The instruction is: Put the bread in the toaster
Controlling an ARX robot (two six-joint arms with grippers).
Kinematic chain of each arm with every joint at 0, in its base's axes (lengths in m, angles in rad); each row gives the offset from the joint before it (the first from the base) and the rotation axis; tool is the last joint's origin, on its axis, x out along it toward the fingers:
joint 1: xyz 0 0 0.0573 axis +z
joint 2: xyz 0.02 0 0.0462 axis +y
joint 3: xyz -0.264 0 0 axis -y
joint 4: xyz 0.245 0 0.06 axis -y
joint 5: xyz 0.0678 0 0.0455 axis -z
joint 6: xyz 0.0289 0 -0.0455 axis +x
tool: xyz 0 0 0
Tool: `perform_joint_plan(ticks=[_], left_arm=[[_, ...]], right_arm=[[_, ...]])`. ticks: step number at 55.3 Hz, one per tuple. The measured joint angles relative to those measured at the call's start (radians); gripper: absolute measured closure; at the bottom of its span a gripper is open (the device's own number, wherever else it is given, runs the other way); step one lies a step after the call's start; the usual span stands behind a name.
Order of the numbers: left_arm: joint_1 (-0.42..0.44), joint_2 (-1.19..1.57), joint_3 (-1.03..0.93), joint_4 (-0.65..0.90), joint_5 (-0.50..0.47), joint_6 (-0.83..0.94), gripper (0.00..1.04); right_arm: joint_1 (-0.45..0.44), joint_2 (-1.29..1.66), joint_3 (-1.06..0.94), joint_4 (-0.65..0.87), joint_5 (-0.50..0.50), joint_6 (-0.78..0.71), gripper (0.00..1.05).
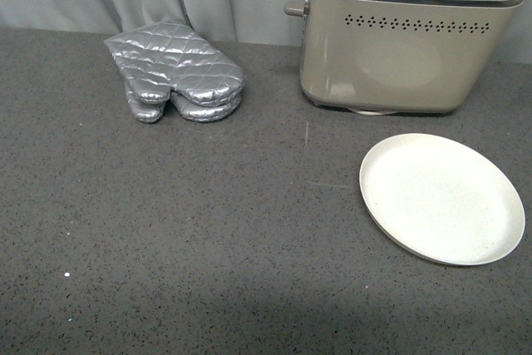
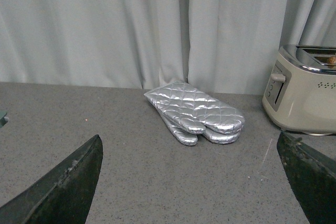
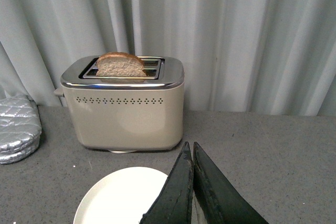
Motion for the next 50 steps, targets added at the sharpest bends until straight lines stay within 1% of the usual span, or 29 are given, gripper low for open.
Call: perform_joint_plan(ticks=[29, 30, 34, 44, 45, 48, 50], left_arm=[[0.0, 0.0, 0.0, 0.0, 0.0, 0.0, 0.07], [0.0, 0.0, 0.0, 0.0, 0.0, 0.0, 0.07], [0.0, 0.0, 0.0, 0.0, 0.0, 0.0, 0.07], [0.0, 0.0, 0.0, 0.0, 0.0, 0.0, 0.07], [0.0, 0.0, 0.0, 0.0, 0.0, 0.0, 0.07], [0.0, 0.0, 0.0, 0.0, 0.0, 0.0, 0.07], [0.0, 0.0, 0.0, 0.0, 0.0, 0.0, 0.07]], right_arm=[[0.0, -0.177, 0.0, -0.173, 0.0, 0.0, 1.04], [0.0, -0.191, 0.0, -0.188, 0.0, 0.0, 1.04], [0.0, -0.308, 0.001, -0.34, -0.001, 0.0, 1.04], [0.0, -0.35, 0.001, -0.352, -0.001, 0.0, 1.04], [0.0, -0.35, 0.001, -0.352, -0.001, -0.001, 1.03], [0.0, -0.35, 0.001, -0.353, -0.001, -0.001, 0.9], [0.0, -0.351, 0.001, -0.353, -0.001, -0.001, 0.85]])
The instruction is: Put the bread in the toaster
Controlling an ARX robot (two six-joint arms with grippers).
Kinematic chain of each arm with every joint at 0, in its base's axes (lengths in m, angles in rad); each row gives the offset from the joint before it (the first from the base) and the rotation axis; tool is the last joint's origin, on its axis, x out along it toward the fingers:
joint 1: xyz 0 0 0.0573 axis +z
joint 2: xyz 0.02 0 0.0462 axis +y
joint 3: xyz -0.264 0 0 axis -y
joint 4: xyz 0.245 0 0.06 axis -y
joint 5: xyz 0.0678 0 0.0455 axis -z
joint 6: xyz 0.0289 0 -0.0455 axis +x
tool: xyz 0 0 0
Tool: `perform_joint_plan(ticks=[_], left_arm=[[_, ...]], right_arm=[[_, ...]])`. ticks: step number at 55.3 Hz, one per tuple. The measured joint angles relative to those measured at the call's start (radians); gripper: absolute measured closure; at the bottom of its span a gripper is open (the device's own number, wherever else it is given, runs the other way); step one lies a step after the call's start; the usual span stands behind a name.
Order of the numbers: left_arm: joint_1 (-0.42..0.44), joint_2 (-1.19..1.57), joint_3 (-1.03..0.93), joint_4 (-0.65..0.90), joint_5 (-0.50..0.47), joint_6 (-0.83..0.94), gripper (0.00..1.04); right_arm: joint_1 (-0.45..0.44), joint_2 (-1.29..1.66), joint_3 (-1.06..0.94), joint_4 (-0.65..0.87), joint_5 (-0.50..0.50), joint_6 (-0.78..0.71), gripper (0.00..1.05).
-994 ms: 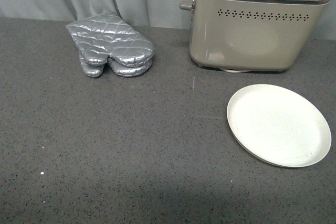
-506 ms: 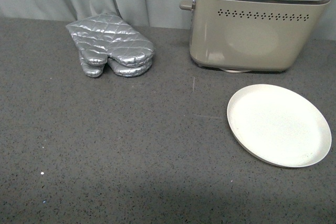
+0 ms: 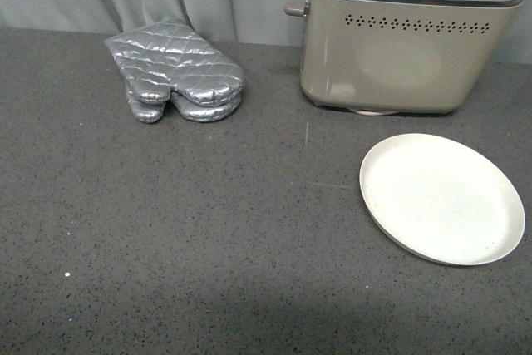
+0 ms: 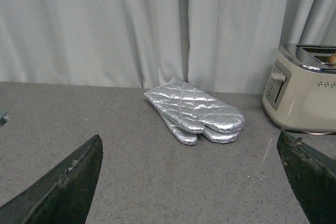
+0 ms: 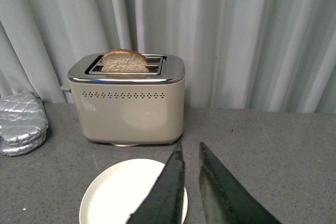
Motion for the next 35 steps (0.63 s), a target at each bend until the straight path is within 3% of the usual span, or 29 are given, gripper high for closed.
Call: perform_joint_plan(ticks=[23, 35], left_arm=[[0.0, 0.0, 0.0, 0.0, 0.0, 0.0, 0.07], [0.0, 0.0, 0.0, 0.0, 0.0, 0.0, 0.07]], right_arm=[[0.0, 0.0, 0.0, 0.0, 0.0, 0.0, 0.09], [0.0, 0.0, 0.0, 0.0, 0.0, 0.001, 0.1]])
